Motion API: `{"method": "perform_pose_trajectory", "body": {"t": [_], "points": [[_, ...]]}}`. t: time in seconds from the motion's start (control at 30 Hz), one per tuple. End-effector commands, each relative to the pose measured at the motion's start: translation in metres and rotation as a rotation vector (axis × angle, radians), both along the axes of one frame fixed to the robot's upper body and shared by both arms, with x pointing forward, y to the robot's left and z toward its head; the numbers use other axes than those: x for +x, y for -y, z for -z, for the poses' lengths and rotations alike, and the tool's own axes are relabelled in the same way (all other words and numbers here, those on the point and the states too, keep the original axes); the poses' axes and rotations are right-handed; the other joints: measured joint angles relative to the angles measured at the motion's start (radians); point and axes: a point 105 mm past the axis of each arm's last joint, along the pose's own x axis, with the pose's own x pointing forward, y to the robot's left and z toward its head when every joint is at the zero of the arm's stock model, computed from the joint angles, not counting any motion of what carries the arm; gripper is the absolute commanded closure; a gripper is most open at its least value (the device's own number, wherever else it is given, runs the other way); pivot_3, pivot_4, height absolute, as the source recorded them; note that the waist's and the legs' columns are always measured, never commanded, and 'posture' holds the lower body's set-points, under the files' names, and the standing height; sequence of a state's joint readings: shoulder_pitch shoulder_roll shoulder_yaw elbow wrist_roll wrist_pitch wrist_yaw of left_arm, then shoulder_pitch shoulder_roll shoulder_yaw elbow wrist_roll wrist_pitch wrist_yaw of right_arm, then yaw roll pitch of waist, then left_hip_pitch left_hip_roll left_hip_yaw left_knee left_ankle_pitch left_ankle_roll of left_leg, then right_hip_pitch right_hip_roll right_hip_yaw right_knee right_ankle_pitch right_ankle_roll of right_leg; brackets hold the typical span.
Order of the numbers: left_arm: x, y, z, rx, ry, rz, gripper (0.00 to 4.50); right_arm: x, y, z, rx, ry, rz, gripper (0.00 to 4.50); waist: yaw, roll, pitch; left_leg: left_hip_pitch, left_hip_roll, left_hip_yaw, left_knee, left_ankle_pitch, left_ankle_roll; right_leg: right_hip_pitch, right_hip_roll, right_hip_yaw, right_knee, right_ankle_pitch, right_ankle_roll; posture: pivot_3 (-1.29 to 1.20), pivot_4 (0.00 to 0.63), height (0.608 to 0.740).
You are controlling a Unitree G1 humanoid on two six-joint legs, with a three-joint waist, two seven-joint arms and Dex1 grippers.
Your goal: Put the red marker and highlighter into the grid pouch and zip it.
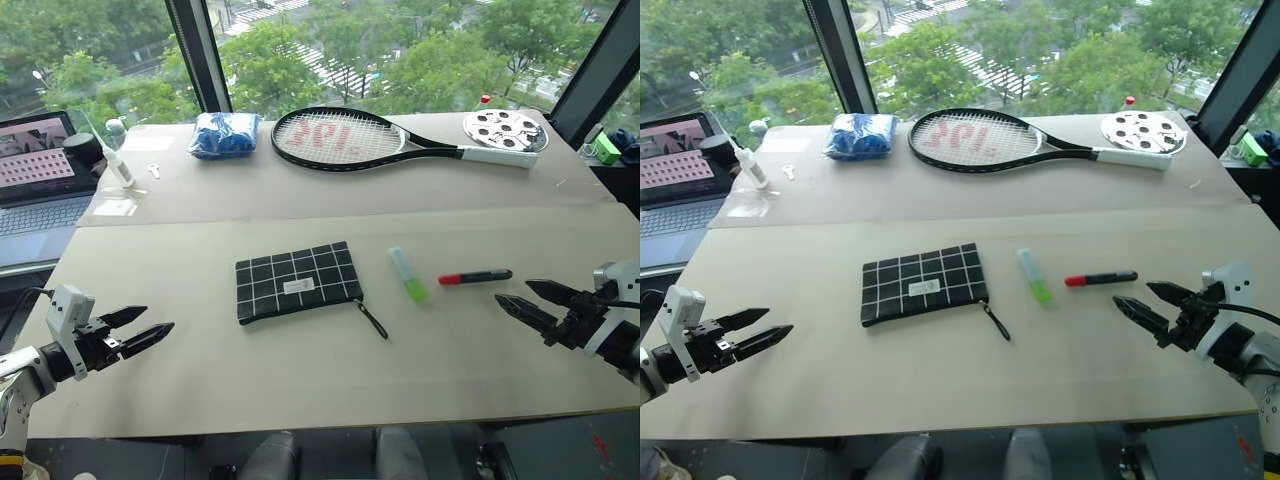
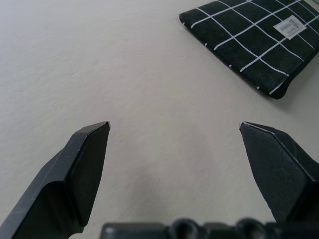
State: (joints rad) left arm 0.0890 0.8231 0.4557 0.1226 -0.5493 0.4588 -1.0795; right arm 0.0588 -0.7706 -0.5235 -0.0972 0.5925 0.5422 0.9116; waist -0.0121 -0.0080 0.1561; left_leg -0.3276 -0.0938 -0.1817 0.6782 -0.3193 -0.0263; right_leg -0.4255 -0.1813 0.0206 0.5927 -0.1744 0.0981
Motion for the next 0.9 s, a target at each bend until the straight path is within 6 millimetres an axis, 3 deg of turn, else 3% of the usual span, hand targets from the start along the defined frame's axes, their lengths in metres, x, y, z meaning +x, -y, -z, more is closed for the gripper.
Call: {"method": "perform_pose_trajectory", "body": {"t": [0.03,0.2,0.3,0.47,0.5,0.63,0.73,0.8,0.9], "points": [[-0.002,0.002,-0.015,0.022,0.054,-0.008,0.0,0.005,0.0,-0.013,-0.041,0.041,-0.018,0.1,0.0,0.0,0.0,0.0,0.0,0.0,0.0,0.0,0.0,0.0,0.0,0.0,0.0,0.0,0.0,0.0,0.15,0.74],[0.008,0.012,-0.019,0.087,0.096,0.021,0.0,0.016,-0.008,-0.029,-0.008,0.076,-0.045,0.1,-0.002,-0.001,0.0,0.002,0.002,0.003,0.0,-0.001,0.001,0.0,0.001,0.001,0.0,0.0,-0.001,0.0,0.15,0.74],[0.014,0.012,-0.004,0.368,0.15,0.12,0.0,0.016,-0.032,-0.044,0.048,0.091,-0.155,0.79,0.0,0.0,0.0,0.005,0.003,0.004,-0.001,-0.001,0.0,0.002,0.001,0.001,0.0,0.0,-0.001,0.0,0.15,0.74],[0.028,0.024,-0.026,0.483,0.337,0.22,0.0,0.012,-0.08,-0.067,0.106,0.116,-0.365,2.6,0.001,-0.004,0.002,0.004,0.004,0.007,-0.001,-0.003,0.001,0.001,0.001,0.001,-0.003,0.001,-0.003,0.0,0.15,0.74],[0.029,0.025,-0.027,0.5,0.346,0.24,0.0,0.012,-0.09,-0.072,0.119,0.13,-0.403,2.8,0.001,-0.004,0.002,0.004,0.004,0.007,0.0,-0.003,0.001,0.001,0.001,0.001,-0.003,0.001,-0.003,0.0,0.15,0.74],[0.034,0.03,-0.022,0.583,0.337,0.326,0.0,0.01,-0.141,-0.08,0.185,0.148,-0.588,4.29,-0.006,-0.004,0.002,0.005,0.005,0.008,-0.001,-0.004,0.001,0.0,0.002,0.001,-0.004,0.002,-0.004,0.0,0.15,0.74],[0.038,0.039,-0.015,0.638,0.338,0.413,0.0,0.014,-0.193,-0.053,0.146,0.087,-0.729,4.44,-0.006,-0.005,0.002,0.006,0.006,0.009,-0.001,-0.005,0.001,0.0,0.003,0.001,-0.004,0.002,-0.004,0.0,0.15,0.74],[0.039,0.045,-0.012,0.665,0.349,0.467,0.0,0.03,-0.209,-0.028,0.036,0.079,-0.705,4.44,-0.006,-0.005,0.003,0.005,0.005,0.01,-0.001,-0.005,0.001,-0.002,0.003,0.001,-0.003,0.002,-0.004,0.0,0.15,0.74],[0.04,0.055,-0.01,0.689,0.378,0.536,0.0,0.049,-0.224,-0.007,-0.082,0.088,-0.682,4.44,-0.002,-0.005,0.003,0.004,0.005,0.011,0.001,-0.004,-0.001,-0.004,0.002,0.001,0.001,0.003,-0.004,0.0,0.15,0.74]]}}
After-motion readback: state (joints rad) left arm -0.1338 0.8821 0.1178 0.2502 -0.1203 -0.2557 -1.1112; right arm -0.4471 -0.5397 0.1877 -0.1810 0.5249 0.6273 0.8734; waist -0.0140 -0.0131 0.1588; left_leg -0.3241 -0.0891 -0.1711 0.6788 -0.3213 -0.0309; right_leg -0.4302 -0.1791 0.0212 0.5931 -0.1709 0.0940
